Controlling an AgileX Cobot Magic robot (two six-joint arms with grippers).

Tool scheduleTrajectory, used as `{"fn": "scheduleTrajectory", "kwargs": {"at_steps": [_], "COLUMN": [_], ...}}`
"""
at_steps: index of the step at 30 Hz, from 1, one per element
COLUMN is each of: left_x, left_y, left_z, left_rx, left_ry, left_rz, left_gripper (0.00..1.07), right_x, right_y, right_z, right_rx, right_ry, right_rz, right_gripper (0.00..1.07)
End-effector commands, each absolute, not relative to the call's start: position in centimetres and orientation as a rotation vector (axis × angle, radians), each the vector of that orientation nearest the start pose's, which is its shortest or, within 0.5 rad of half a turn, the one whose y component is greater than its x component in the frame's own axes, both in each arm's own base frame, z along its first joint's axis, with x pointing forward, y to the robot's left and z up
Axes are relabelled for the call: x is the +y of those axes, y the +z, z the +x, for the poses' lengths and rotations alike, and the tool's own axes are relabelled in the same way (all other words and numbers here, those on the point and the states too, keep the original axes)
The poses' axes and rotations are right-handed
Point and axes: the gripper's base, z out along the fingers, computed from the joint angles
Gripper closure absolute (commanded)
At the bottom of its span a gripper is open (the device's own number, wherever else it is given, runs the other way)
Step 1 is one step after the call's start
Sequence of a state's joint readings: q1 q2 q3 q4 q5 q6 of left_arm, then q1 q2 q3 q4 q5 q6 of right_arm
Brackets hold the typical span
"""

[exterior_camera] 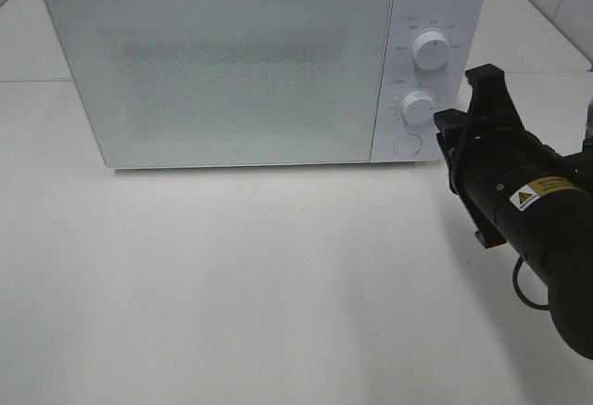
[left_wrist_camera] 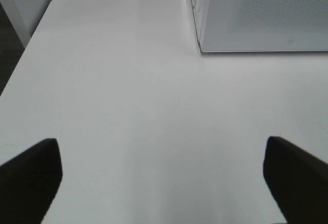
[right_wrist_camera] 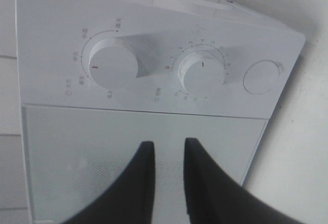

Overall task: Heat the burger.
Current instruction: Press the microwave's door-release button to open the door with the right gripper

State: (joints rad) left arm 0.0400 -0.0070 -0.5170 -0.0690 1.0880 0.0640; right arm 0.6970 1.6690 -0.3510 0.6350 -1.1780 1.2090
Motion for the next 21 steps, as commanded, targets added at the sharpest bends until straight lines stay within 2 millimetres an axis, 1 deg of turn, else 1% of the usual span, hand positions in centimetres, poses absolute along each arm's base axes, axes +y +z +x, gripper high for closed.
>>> {"fn": "scheduleTrajectory", "kwargs": {"at_steps": [1, 2, 3, 4, 9, 19, 21], "left_x": [-0.6, -0.6, -0.6, -0.6, -0.6, -0.6, -0.6], "left_y": [28.1, 28.1, 28.1, 28.1, 28.1, 28.1, 28.1], "left_z": [-1.0, -1.0, -1.0, -1.0, -1.0, -1.0, -1.0], "left_rx": [2.015, 2.015, 2.015, 2.015, 2.015, 2.015, 2.015], "left_ry": [-0.016, -0.016, -0.016, -0.016, -0.016, -0.016, -0.016], "left_rz": [0.026, 0.026, 0.026, 0.026, 0.026, 0.026, 0.026], "left_gripper": [0.06, 0.06, 0.06, 0.06, 0.06, 0.06, 0.06], "right_x": [12.1, 12.1, 12.1, 12.2, 12.3, 12.3, 12.0], "right_y": [16.0, 15.9, 15.9, 15.6, 15.1, 14.8, 14.6], "right_z": [22.0, 22.0, 22.0, 21.9, 21.8, 21.7, 21.9], "right_rx": [1.363, 1.364, 1.364, 1.382, 1.424, 1.467, 1.478], "right_ry": [1.282, 1.295, 1.295, 1.296, 1.275, 1.241, 1.213], "right_rz": [1.291, 1.322, 1.322, 1.367, 1.403, 1.417, 1.432], "right_gripper": [1.00, 1.03, 1.03, 1.07, 1.07, 1.07, 1.07]}}
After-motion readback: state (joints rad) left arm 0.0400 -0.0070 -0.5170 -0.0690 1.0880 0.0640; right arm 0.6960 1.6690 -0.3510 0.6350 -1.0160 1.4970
